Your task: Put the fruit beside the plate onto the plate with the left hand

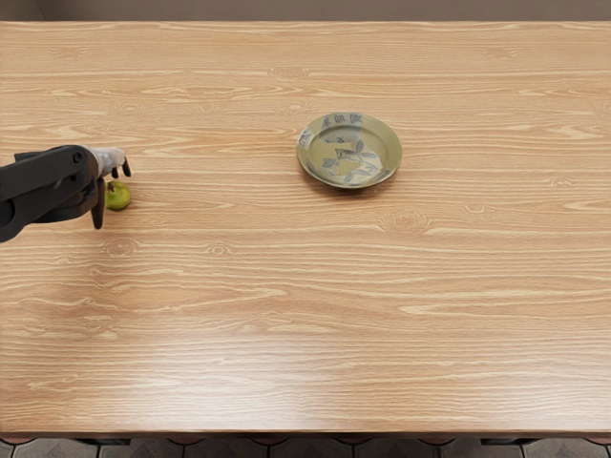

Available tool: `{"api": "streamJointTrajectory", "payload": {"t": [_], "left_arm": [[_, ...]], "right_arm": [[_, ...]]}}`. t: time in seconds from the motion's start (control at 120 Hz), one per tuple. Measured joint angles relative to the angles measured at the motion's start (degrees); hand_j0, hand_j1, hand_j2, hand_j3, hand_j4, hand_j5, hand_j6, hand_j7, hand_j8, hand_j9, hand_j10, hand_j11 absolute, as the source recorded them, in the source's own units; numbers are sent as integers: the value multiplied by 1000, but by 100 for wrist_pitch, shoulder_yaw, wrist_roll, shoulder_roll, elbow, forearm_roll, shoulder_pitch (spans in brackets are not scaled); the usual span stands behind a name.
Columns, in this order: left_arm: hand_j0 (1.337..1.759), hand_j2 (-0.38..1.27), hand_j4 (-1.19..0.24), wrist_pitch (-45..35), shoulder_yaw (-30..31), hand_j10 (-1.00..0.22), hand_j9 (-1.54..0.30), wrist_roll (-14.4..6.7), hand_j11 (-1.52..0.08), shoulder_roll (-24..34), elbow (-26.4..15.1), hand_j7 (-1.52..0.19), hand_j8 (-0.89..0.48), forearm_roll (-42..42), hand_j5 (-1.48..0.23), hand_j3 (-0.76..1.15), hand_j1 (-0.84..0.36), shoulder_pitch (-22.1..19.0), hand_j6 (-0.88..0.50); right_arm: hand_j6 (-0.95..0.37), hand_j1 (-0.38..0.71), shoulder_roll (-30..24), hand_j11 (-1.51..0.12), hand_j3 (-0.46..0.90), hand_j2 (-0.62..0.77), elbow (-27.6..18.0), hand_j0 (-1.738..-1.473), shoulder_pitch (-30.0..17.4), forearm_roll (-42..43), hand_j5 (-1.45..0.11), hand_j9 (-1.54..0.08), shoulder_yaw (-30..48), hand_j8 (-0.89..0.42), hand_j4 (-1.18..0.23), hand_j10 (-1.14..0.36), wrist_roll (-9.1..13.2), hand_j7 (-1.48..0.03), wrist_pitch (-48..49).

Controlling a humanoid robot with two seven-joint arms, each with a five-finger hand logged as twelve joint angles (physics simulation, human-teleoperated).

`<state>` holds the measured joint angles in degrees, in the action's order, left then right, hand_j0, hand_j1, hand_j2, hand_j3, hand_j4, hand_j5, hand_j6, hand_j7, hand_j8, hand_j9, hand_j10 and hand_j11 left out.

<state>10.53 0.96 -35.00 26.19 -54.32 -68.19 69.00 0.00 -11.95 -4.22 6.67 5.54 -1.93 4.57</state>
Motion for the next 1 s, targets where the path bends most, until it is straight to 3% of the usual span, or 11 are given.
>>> {"api": "streamJointTrajectory", "payload": {"t": [0.442, 1.0], "left_arm": [[1658, 71, -343, 0, 0, -342, -442, 0, -442, -167, 81, -442, -343, 1, -442, 0, -56, 26, -344], [1657, 102, -488, 6, 52, -482, -626, 0, -626, -255, 209, -624, -426, -21, -618, 0, -221, 9, -407]], "right_arm": [[-33, -310, 0, -43, 0, -7, 0, -1658, -1, -2, -43, -43, 0, -33, -33, -33, 0, -43, 0], [-33, -310, 0, -43, 0, -7, 0, -1658, -2, -5, -43, -43, 0, -33, -33, -33, 0, -43, 0]]}}
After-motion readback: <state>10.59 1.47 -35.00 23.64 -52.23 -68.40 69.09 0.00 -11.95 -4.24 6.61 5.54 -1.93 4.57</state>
